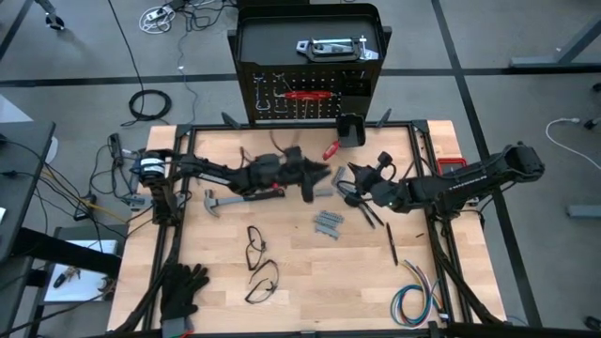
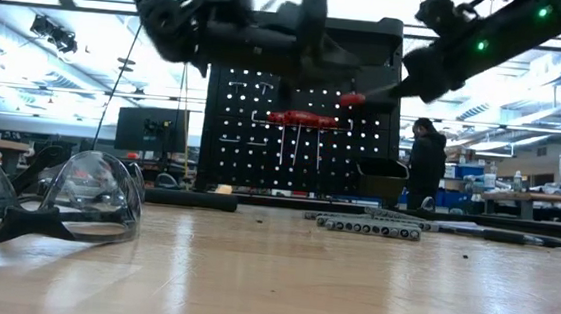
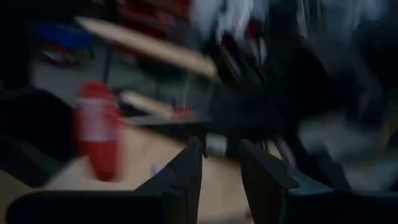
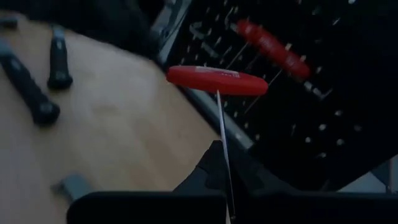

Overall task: Hang tools onto peg board
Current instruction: Hang the T-shaped metric hex key on the pegboard

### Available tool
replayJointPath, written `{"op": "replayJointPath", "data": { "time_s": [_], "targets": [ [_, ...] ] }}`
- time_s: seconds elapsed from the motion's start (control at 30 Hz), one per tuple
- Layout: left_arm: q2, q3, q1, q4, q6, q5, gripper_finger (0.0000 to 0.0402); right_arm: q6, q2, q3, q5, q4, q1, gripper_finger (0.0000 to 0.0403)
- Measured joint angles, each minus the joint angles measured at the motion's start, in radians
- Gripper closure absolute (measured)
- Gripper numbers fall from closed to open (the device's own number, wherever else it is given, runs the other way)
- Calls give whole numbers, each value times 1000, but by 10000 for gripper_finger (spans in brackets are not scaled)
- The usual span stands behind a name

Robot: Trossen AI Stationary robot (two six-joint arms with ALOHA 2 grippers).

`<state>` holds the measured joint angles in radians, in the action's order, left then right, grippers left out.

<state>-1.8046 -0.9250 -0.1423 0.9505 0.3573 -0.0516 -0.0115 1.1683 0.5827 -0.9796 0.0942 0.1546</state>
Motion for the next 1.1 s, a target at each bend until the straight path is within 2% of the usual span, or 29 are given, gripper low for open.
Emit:
{"op": "replayJointPath", "data": {
  "time_s": [0.2, 0.5, 0.63, 0.77, 0.9, 1.1],
  "targets": [
    [-3, 37, -18, 122, 200, -34, 293, -133, 20, 0, -26, 203, 45, 403],
    [-61, 27, 34, 253, 271, -75, 294, -247, 90, 1, -85, 400, 47, 403],
    [-106, 2, 53, 288, 280, -106, 294, -257, 99, 0, -86, 423, 41, 403],
    [-147, -41, 65, 298, 311, -195, 294, -261, 107, 0, -83, 438, 39, 403],
    [-189, -83, 65, 308, 355, -236, 294, -260, 109, 0, -77, 437, 40, 403],
    [-258, -137, 77, 462, 351, -273, 294, -253, 109, 0, -76, 431, 39, 403]
  ]
}}
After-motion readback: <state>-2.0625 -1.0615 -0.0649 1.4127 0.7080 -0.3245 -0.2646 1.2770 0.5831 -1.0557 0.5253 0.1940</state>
